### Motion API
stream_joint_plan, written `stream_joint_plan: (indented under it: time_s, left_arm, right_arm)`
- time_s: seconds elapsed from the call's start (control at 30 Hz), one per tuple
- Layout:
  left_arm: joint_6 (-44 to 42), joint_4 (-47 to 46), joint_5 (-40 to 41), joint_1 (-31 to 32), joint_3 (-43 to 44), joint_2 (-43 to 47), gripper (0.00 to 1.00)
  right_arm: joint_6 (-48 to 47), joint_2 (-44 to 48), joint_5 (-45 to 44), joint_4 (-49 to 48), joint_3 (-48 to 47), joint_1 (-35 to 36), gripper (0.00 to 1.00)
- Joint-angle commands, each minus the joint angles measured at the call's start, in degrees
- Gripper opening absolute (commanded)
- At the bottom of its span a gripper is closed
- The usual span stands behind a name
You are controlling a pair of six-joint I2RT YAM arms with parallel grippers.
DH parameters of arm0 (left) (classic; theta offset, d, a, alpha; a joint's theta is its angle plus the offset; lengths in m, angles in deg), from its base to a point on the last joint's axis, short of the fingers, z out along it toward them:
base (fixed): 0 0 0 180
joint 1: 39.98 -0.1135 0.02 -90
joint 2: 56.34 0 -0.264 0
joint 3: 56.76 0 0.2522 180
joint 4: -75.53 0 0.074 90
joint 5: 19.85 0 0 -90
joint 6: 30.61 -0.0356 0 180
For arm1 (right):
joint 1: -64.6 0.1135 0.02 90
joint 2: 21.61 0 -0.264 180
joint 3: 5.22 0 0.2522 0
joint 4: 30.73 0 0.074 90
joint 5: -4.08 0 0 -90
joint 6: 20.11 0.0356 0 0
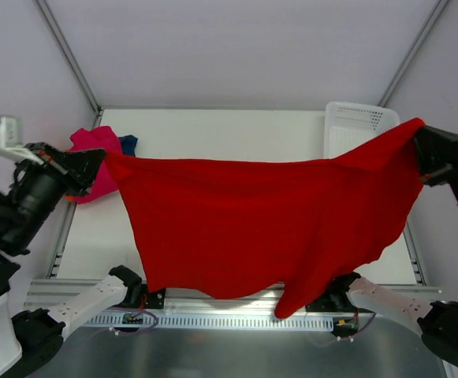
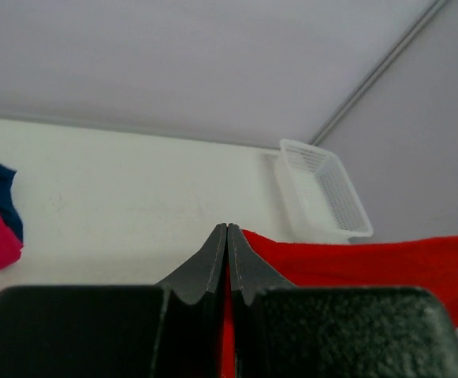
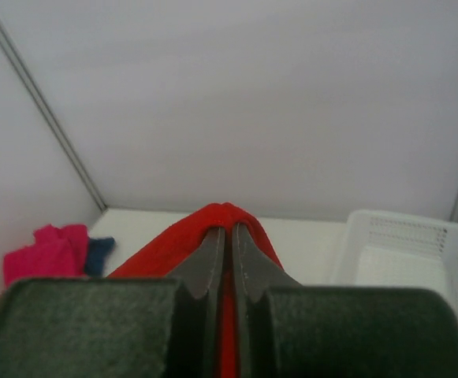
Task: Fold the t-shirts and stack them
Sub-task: Flatten the tshirt out
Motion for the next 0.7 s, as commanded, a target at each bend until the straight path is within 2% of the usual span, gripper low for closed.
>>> stream_joint_plan:
  time_s: [0.0, 0.07, 0.2, 0.27, 0.4, 0.53, 0.63, 0.67]
  left_arm:
    - [0.8, -1.4, 7.2, 0.4, -6.3, -5.4, 0.0]
    - [0.4, -2.9, 12.2, 0.4, -8.7, -8.2, 0.0]
    - [0.6, -5.6, 18.4, 0.5, -14.2, -14.3, 0.0]
    - [0.9, -8.1, 21.1, 0.2, -15.7, -18.3, 0.0]
    - [0.6, -13.8, 22.8, -3.7, -19.6, -25.4, 0.0]
    - [2.5, -18.2, 21.8, -10.4, -21.5, -37.3, 0.0]
    - [4.2, -20.8, 20.4, -14.2, -20.2, -47.2, 0.0]
    - [4.5, -21.8, 20.7, -14.8, -19.5, -49.7, 0.0]
  right_arm:
    - [-3.6, 0.9, -6.9, -9.1, 12.0, -0.2, 0.01]
    - [-3.8, 1.4, -9.5, -13.4, 20.3, -0.2, 0.0]
    - [-3.3, -0.6, -10.0, -18.9, 29.8, -1.8, 0.01]
    - [-0.8, -3.6, -6.4, -21.5, 32.8, -4.0, 0.01]
    - [3.9, -10.8, 1.4, -26.6, 39.6, -14.0, 0.01]
    - [4.7, -24.3, 3.7, -29.2, 38.1, -18.5, 0.0]
    - [4.7, -32.7, 6.7, -29.1, 32.8, -21.1, 0.01]
    - [4.7, -38.5, 7.8, -28.9, 31.0, -21.5, 0.01]
